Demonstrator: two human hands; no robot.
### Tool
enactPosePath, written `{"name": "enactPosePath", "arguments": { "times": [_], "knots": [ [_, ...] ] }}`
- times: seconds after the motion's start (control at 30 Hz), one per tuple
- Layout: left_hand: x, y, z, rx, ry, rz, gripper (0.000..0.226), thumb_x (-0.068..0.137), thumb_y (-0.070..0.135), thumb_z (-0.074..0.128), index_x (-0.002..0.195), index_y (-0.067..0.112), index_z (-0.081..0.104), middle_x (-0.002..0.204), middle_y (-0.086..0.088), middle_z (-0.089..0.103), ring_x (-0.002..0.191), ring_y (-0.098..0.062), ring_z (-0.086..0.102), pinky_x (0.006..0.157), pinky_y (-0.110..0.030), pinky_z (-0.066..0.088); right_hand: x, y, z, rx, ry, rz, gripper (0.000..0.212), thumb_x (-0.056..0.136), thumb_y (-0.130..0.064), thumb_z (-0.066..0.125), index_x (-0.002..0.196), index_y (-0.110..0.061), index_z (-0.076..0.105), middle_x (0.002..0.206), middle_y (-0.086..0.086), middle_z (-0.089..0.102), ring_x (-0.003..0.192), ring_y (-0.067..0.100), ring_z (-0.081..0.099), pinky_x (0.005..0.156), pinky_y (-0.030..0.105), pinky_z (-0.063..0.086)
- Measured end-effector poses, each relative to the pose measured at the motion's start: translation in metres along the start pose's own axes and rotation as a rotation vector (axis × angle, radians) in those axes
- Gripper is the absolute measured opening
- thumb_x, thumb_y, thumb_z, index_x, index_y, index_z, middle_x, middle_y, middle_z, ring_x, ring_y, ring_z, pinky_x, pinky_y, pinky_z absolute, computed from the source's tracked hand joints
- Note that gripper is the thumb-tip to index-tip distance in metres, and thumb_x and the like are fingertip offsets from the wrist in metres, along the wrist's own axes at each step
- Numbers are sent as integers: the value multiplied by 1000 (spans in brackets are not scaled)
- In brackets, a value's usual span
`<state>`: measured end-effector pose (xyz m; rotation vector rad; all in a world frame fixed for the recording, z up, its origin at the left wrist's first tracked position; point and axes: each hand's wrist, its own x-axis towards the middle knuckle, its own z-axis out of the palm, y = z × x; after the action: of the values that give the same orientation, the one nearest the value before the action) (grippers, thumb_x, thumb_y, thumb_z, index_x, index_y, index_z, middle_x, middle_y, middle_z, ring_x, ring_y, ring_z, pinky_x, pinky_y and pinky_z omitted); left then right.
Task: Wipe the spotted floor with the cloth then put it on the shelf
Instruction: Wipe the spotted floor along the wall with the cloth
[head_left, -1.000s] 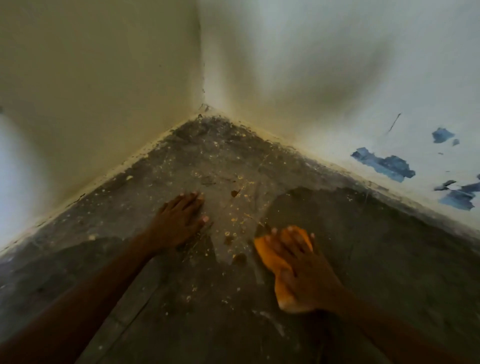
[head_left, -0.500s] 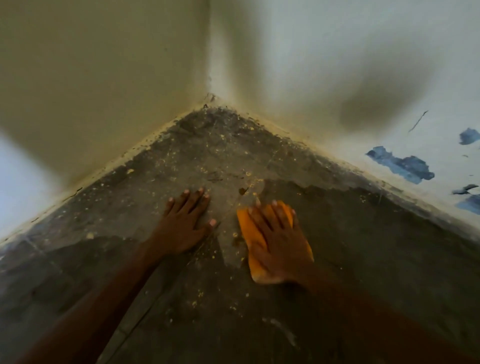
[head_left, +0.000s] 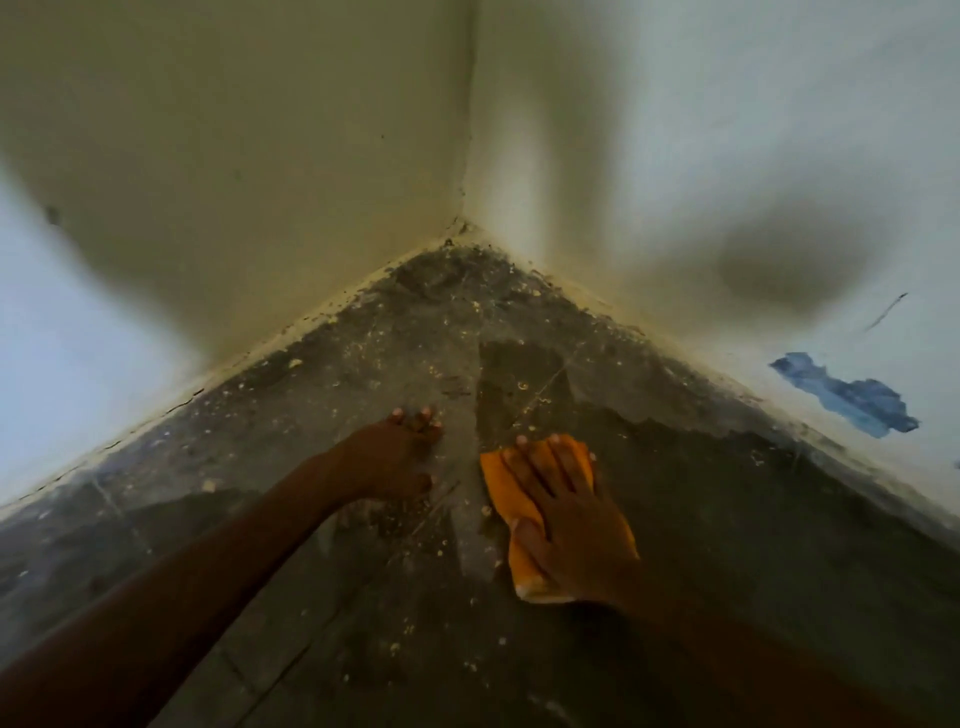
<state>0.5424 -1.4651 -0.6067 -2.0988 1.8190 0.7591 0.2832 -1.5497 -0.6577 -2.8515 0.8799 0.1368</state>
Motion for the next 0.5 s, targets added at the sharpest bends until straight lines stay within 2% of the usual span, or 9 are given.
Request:
{"name": "enactPosePath", "arguments": {
  "times": [0.1,0.13,0.2,0.23,0.3,0.4,0.43,0.5],
  "knots": [
    [-1,-6,7,-29,8,19,82,94,48,46,152,24,-8,160,-2,-14,147,-33,-6,118,-46,18,99,17,-5,-76,-20,18,94,81,-81,6,158,-27,-2,167,2,-10,151,36,-12,116,69,1],
    [-2,-6,11,-48,16,20,83,94,47,46,152,25,-9,160,-1,-16,147,-32,-9,118,-47,16,133,18,-12,-7,7,82,89,86,-79,8,158,-26,2,167,3,-6,152,37,-9,116,70,0],
    [-2,-8,17,-69,44,26,81,95,48,46,151,26,-9,160,0,-17,147,-31,-11,119,-49,12,179,16,-24,119,67,241,68,100,-60,19,158,-28,6,167,0,1,152,35,-5,118,65,-2],
    [-2,-9,16,-68,50,23,79,95,48,44,151,27,-8,160,1,-16,147,-31,-10,119,-48,13,186,12,-24,135,91,264,65,102,-55,21,158,-28,6,167,-1,2,152,34,-5,118,64,-3],
    [-1,-10,13,-55,45,13,74,96,48,40,151,30,-6,160,2,-14,148,-30,-8,117,-46,17,160,5,-23,70,81,202,72,97,-61,11,159,-25,3,167,2,-1,152,36,-6,119,64,0],
    [-1,-8,9,-74,26,-8,72,97,50,39,152,29,-4,161,1,-12,148,-29,-7,117,-45,16,51,6,-1,-6,4,48,86,86,-75,-9,157,-27,-8,166,0,-14,151,33,-15,120,63,1],
    [-2,-7,9,-77,25,-12,73,96,50,39,152,29,-3,161,1,-12,148,-29,-7,117,-45,15,17,8,6,3,4,36,82,87,-74,-9,157,-31,-9,166,-4,-15,151,29,-16,120,61,0],
    [-2,-7,9,-54,37,-11,74,96,49,41,152,28,-3,161,1,-12,148,-31,-6,117,-46,17,-3,19,8,18,22,50,72,94,-69,9,156,-36,-8,165,-10,-13,152,25,-13,120,61,3]
  ]
}}
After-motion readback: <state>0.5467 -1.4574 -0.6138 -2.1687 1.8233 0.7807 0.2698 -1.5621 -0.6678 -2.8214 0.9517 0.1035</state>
